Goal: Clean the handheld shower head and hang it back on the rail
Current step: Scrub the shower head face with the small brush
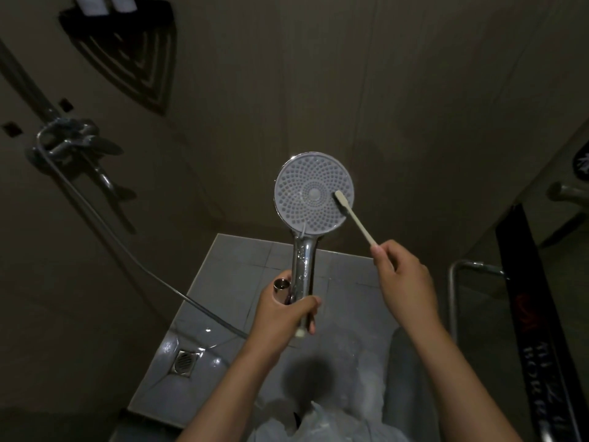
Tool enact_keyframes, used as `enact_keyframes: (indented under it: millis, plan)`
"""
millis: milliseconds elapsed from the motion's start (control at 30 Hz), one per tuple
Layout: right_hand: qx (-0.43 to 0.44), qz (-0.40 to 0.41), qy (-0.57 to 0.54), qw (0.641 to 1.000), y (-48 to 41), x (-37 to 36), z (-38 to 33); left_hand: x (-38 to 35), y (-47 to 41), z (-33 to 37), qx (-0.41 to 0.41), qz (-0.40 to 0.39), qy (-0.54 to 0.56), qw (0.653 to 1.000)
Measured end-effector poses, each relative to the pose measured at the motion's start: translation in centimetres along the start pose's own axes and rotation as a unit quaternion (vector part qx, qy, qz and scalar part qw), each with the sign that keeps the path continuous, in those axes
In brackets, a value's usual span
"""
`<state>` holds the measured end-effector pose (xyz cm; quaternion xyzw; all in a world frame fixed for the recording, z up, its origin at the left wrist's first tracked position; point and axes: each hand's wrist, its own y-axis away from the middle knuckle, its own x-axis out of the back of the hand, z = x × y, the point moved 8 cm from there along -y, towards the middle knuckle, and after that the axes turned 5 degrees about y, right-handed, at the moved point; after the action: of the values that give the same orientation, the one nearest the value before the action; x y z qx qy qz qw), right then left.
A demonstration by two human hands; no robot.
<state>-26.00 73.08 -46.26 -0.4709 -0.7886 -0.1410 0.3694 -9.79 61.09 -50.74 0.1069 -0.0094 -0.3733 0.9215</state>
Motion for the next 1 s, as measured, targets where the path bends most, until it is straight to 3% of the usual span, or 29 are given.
enact_keyframes:
  millis: [433,700,1000]
  plan:
    - [-0.051,-0.11,-0.036,0.992,-0.1,-0.3,1.4,1.1,-0.2,-0.4,0.014,0.036,0.006,0.999]
    - [0.03,-0.063,-0.053,0.996,-2.2,1.9,-2.3,-0.5,0.0,-0.2,0.017,-0.011,0.003,1.0]
    - [-0.019,-0.108,-0.009,0.994,-1.6,0.2,-0.1,-0.6,0.4,-0.3,0.015,-0.003,0.03,0.999]
